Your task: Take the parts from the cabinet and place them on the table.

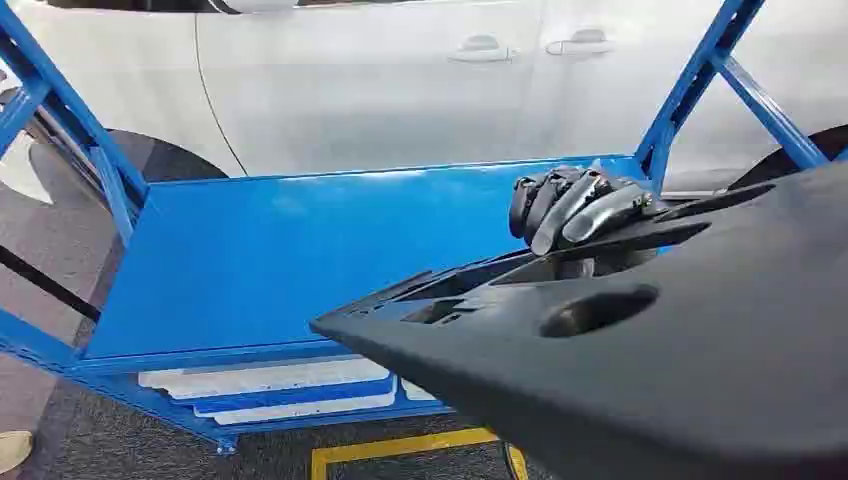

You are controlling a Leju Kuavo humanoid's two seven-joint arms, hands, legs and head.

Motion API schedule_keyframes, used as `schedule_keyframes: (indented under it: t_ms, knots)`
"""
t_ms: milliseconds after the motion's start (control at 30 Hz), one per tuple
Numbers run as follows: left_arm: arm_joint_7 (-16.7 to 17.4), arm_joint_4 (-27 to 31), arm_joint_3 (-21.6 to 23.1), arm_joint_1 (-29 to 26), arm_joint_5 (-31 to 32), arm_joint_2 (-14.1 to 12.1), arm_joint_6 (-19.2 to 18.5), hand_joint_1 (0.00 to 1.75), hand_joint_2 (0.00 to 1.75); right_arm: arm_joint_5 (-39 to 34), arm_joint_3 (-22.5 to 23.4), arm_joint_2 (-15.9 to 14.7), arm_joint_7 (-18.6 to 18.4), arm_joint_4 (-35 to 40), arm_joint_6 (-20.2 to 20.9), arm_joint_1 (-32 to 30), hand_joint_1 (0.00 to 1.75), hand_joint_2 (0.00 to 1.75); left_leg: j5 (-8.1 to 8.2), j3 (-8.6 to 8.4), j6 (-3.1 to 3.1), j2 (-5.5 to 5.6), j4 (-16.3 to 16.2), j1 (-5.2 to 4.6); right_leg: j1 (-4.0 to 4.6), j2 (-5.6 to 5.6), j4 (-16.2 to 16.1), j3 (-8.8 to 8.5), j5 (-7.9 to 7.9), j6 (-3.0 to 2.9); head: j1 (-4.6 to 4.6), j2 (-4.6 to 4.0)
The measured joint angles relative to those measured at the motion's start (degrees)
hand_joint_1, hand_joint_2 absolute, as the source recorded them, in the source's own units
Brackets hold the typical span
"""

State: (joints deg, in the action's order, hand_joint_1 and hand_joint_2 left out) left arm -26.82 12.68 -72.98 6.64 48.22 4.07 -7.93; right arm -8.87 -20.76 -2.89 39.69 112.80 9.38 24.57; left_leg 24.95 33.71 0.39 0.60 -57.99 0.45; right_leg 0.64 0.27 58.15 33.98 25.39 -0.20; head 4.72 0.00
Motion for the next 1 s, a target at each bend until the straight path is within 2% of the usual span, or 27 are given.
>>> schedule_keyframes:
  t_ms: [33, 67, 100, 133, 200, 233, 267, 300, 367, 400, 433, 533, 567, 600, 633, 700, 733, 767, 800, 867, 900, 933, 1000]
  knots:
    - [0.00, -0.02, 0.00, 0.02, 0.00, 0.00, 0.00, 0.00, 1.75, 0.00, -0.02, -0.04, 0.00, 0.15, 0.00, -0.13, 1.75, 1.75, -0.07, -0.14, -0.37, 0.00, 0.17, -0.05, -0.10, 0.01, -0.37, -0.10, -0.22, -0.40, 0.00, 0.00]
    - [0.00, 0.00, 0.02, 0.07, 0.00, -0.02, 0.00, 0.00, 1.75, 0.00, -0.04, -0.11, -0.04, 0.50, 0.00, -0.23, 1.75, 1.75, 0.43, 0.12, -0.63, -0.15, -0.52, -0.11, -0.81, -0.25, -1.01, -0.47, -0.64, -0.72, 0.02, 0.00]
    - [-0.04, 0.00, 0.02, 0.10, 0.00, -0.02, 0.00, 0.00, 1.75, 0.00, -0.04, -0.22, -0.09, 0.74, 0.02, -0.24, 1.75, 1.75, 1.87, 0.85, -0.99, -0.23, -2.36, -0.13, -0.76, -0.25, -1.23, -0.63, -0.66, -0.87, 0.00, 0.00]
    - [-0.02, -0.02, 0.02, 0.11, 0.00, 0.00, 0.00, 0.00, 1.75, 0.00, -0.04, -0.26, -0.13, 0.94, 0.02, -0.31, 1.75, 1.75, 4.37, 2.67, -1.15, -0.23, -6.49, -0.01, -0.73, -0.37, -1.21, -0.64, -0.62, -1.15, 0.02, 0.00]
    - [-0.02, -0.02, 0.02, 0.02, 0.00, 0.00, 0.00, 0.00, 1.75, -0.07, -0.04, -0.33, -0.13, 1.05, 0.02, -0.64, 1.75, 1.75, 8.25, 6.70, -1.45, -0.23, -15.19, 0.16, -0.58, -0.42, -1.13, -0.57, -0.55, -1.26, 0.02, 0.00]
    - [-0.02, -0.02, 0.02, 0.00, 0.00, 0.00, 0.00, 0.00, 1.75, -0.07, -0.04, -0.37, -0.13, 1.05, 0.02, -0.78, 1.75, 1.75, 8.88, 8.09, -1.53, -0.23, -18.14, 0.17, -0.54, -0.42, -1.04, -0.52, -0.55, -1.26, 0.02, 0.00]
    - [-0.02, -0.02, 0.02, 0.00, 0.00, 0.00, 0.00, 0.00, 1.75, -0.09, -0.04, -0.39, -0.13, 1.05, 0.02, -0.89, 1.75, 1.75, 7.81, 7.97, -1.57, -0.24, -17.83, 0.19, -0.53, -0.40, -0.93, -0.54, -0.49, -1.30, 0.02, 0.00]
    - [-0.02, -0.02, 0.02, -0.01, -0.02, 0.00, 0.02, 0.00, 1.75, -0.17, -0.04, -0.44, -0.13, 1.07, 0.11, -0.92, 1.75, 1.75, 5.74, 6.43, -1.52, -0.24, -14.74, 0.19, -0.52, -0.36, -0.81, -0.59, -0.41, -1.28, 0.02, 0.00]
    - [-0.02, -0.02, 0.02, 0.05, -0.17, -0.04, 0.11, 0.00, 1.75, -0.89, -0.04, -0.48, -0.57, 1.22, 1.13, -0.93, 1.75, 1.75, 0.65, 1.14, -1.15, -0.27, -4.30, 0.19, -0.53, -0.30, -0.50, -0.82, -0.08, -1.03, 0.02, 0.00]
    - [-0.02, -0.02, 0.02, 0.07, -0.18, -0.07, 0.26, 0.00, 1.75, -1.46, -0.04, -0.50, -0.92, 1.22, 2.00, -0.96, 1.75, 1.75, 0.75, -0.56, -0.79, -0.31, -0.77, 0.13, -0.47, -0.29, -0.32, -0.82, 0.07, -0.80, 0.02, 0.00]
    - [-0.02, -0.02, 0.02, 0.09, -0.22, -0.04, 0.54, 0.00, 1.75, -2.09, -0.06, -0.55, -1.15, 1.20, 2.87, -1.05, 1.75, 1.75, 0.54, -0.72, -0.40, -0.19, -0.28, -0.19, -0.16, -0.21, 0.14, -0.55, 0.06, -0.48, 0.02, 0.00]
    - [0.00, -0.02, -0.02, -0.41, -0.50, -0.07, 0.79, 0.00, 1.75, -2.84, -0.22, -0.79, -1.29, 1.03, 4.11, -1.60, 1.75, 1.75, 0.24, -0.43, 0.25, -0.11, -0.39, -0.26, -0.41, -0.29, -0.11, -0.39, -0.33, 0.26, 0.02, 0.00]
    - [0.00, -0.02, -0.07, -0.57, -0.59, -0.04, 0.90, 0.00, 1.75, -2.88, -0.37, -0.90, -1.29, 0.85, 4.13, -1.67, 1.75, 1.75, -0.23, -0.58, 0.89, -0.25, 0.32, 0.31, -0.26, -0.19, 0.10, -0.22, 0.07, 0.56, 0.02, 0.00]
    - [-0.02, -0.02, -0.09, -0.56, -0.68, -0.04, 0.94, 0.00, 1.75, -2.91, -0.53, -1.12, -1.25, 0.59, 4.11, -1.78, 1.75, 1.75, -0.47, -0.47, 1.15, -0.33, 0.46, 0.22, -0.41, -0.17, 1.38, 0.17, 1.70, 0.92, 0.00, 0.00]
    - [-0.02, -0.02, -0.11, -0.55, -0.79, -0.13, 0.96, 0.00, 1.75, -2.91, -0.74, -1.42, -1.11, 0.22, 4.09, -1.79, 1.75, 1.75, -0.68, -0.15, 1.46, -0.37, 0.46, 0.23, -0.58, -0.19, 4.97, 1.64, 4.60, 1.24, 0.00, 0.00]
    - [0.00, -0.02, -0.11, -0.55, -0.81, -0.18, 1.11, 0.00, 1.75, -2.93, -0.98, -1.81, -0.98, -0.55, 3.98, -2.02, 1.75, 1.75, -1.06, 0.47, 1.53, -0.38, 0.42, 0.17, -1.04, -0.21, 13.75, 5.08, 9.23, 1.69, 0.00, 0.00]
    - [0.00, -0.02, -0.13, -0.57, -0.83, -0.28, 1.11, 0.00, 1.75, -3.04, -1.05, -2.03, -0.94, -0.96, 3.82, -2.11, 1.75, 1.75, -1.27, 0.86, 1.51, -0.37, 0.36, 0.17, -1.16, -0.21, 16.94, 6.25, 10.26, 1.84, 0.02, 0.00]
    - [0.11, -0.02, -0.15, -0.60, -0.83, -0.33, 1.11, 0.00, 1.75, -3.24, -1.25, -2.27, -0.94, -1.31, 3.63, -2.09, 1.75, 1.75, -1.53, 1.21, 1.42, -0.37, 0.29, 0.17, -1.29, -0.22, 17.58, 6.18, 9.83, 1.90, 0.00, 0.00]
    - [0.15, -0.02, -0.15, -0.57, -0.83, -0.33, 1.09, 0.00, 1.75, -3.49, -1.59, -2.70, -0.94, -1.61, 2.92, -2.07, 1.75, 1.75, -1.73, 1.53, 1.33, -0.35, 0.23, 0.18, -1.44, -0.24, 15.25, 4.59, 8.08, 1.93, 0.02, 0.00]
    - [0.15, -0.02, -0.15, -0.58, -0.83, -0.33, 0.96, 0.00, 1.75, -3.58, -2.23, -3.15, -0.94, -1.90, 2.18, -1.94, 1.75, 1.75, -2.08, 1.94, 0.95, -0.25, 0.01, 0.20, -1.53, -0.25, 5.46, -1.33, 3.83, 1.69, 0.02, 0.00]
    - [0.15, -0.02, -0.15, -0.54, -0.76, -0.33, 0.85, 0.00, 1.75, -3.56, -2.54, -3.30, -0.94, -1.95, 1.64, -1.87, 1.75, 1.75, -2.25, 2.07, 0.69, -0.24, -0.11, 0.20, -1.49, -0.20, 0.56, -4.26, 3.36, 1.36, 0.02, 0.00]
    - [0.13, -0.02, -0.15, -0.50, -0.66, -0.28, 0.76, 0.00, 1.75, -3.56, -2.80, -3.48, -0.94, -1.95, 1.02, -1.93, 1.75, 1.75, -2.51, 2.36, 0.31, -0.18, -0.17, 0.01, -1.00, -0.19, -0.31, -4.63, 3.32, 1.25, 0.02, 0.00]
    - [0.13, -0.02, -0.15, -0.49, -0.37, -0.31, 0.74, 0.00, 1.75, -3.56, -3.08, -4.11, -0.70, -1.88, 0.24, -1.99, 1.75, 1.75, -3.10, 2.46, -0.50, -0.22, -0.02, 0.14, -0.81, -0.11, -0.42, -3.95, 3.00, 0.76, 0.02, 0.00]
